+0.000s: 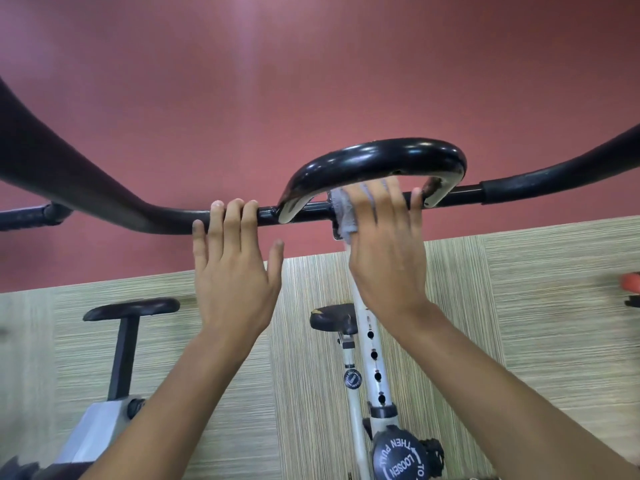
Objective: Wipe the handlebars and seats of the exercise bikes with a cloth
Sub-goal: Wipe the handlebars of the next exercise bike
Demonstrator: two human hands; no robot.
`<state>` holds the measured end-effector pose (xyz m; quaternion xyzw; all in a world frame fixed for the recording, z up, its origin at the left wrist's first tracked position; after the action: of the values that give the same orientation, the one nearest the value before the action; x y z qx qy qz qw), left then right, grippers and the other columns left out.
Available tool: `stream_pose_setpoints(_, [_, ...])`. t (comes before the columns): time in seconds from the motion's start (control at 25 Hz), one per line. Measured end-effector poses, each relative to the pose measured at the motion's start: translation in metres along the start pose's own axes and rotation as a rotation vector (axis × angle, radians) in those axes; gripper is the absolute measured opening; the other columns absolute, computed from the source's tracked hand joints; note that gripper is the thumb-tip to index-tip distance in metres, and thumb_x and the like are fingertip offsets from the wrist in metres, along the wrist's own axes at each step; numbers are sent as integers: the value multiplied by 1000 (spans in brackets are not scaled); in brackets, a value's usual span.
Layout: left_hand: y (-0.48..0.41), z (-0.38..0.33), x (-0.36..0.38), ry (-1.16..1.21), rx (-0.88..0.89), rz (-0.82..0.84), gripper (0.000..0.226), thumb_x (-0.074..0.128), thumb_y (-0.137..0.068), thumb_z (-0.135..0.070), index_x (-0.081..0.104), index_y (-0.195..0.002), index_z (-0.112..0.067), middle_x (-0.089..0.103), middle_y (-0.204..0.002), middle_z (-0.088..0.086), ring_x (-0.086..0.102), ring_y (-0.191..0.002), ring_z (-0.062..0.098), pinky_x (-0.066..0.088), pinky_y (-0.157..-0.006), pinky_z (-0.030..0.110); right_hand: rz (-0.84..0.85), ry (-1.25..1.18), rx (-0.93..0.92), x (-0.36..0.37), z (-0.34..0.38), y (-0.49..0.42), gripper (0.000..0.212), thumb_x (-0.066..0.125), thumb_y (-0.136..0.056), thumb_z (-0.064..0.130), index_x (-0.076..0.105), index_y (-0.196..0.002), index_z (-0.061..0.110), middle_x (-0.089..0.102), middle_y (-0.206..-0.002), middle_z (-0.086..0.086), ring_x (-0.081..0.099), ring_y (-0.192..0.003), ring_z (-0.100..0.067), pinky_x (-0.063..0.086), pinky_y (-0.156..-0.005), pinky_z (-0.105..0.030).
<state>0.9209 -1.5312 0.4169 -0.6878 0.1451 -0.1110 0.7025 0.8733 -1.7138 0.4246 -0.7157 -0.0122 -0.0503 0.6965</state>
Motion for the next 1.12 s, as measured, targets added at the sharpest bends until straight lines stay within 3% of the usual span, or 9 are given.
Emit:
stream_pose_setpoints(0.08, [0,-1,1,-5,-1,-3,59,33,-101,-45,34,-149,-12,35,-155,9,20,-151,30,8,-124,48,-14,-62,68,-3,13,-2,42,48,-98,19,49,-140,16,48,-142,-9,32,-143,-32,6,-124,-48])
stream_pose_setpoints(0.24, [1,1,2,-16,5,-15,59,32,-102,-45,34,-150,-11,35,-155,9,20,-151,30,9,-124,49,61,-99,-73,4,54,1,47,42,-101,37,49,-140,13,48,-141,-11,33,-142,-34,13,-123,-50])
stream_pose_setpoints(0.44, [2,3,1,-40,23,-6,60,32,-102,-45,30,-152,-12,33,-157,9,18,-151,29,8,-124,48,26,-17,-57,2,26,-4,50,47,-87,6,49,-136,12,49,-138,-11,36,-140,-33,12,-124,-49])
stream_pose_setpoints(0.56, [2,4,0,-47,36,-2,60,31,-103,-45,29,-152,-11,32,-157,10,18,-151,29,8,-124,49,-34,-35,-4,-5,-4,-6,51,38,-86,0,50,-136,5,50,-134,-15,41,-135,-35,20,-122,-49])
stream_pose_setpoints(0.64, [2,3,1,-53,35,1,61,31,-103,-46,28,-153,-10,31,-157,11,17,-151,30,7,-124,49,-45,-50,33,-7,-9,-4,50,44,-88,-2,49,-137,3,50,-135,-17,40,-135,-36,25,-120,-49])
stream_pose_setpoints(0.76, [3,0,2,-69,18,-2,64,31,-102,-46,28,-152,-7,31,-157,14,17,-151,33,7,-124,51,-46,-85,116,-3,9,-4,45,53,-94,17,49,-137,3,48,-138,-18,37,-138,-38,21,-121,-50])
stream_pose_setpoints(0.84, [3,-1,2,-81,21,-13,63,32,-101,-44,28,-152,-6,32,-156,15,18,-151,34,8,-123,52,-13,-84,65,-1,14,-4,54,51,-97,35,46,-141,4,46,-140,-19,36,-139,-38,20,-121,-50])
stream_pose_setpoints(0.96, [3,-2,4,-84,24,-12,64,32,-101,-44,27,-153,-6,31,-157,15,17,-151,34,8,-123,52,15,-37,-40,-7,-8,2,56,52,-100,36,39,-146,7,43,-143,-15,33,-141,-34,22,-121,-46])
stream_pose_setpoints(1.12, [3,-3,5,-92,7,-22,64,33,-101,-42,27,-153,-5,31,-157,16,16,-151,34,8,-123,53,59,13,7,-1,-8,-5,63,41,-102,50,41,-144,3,45,-139,-17,38,-137,-37,24,-119,-48])
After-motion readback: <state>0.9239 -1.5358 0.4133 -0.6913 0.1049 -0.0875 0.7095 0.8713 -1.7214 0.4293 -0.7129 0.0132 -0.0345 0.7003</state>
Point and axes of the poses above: each hand's wrist, its own y-axis away from the middle knuckle, its own x-axis out of the palm, z = x × y, the point moved 4 cm from there along -y, towards the middle knuckle
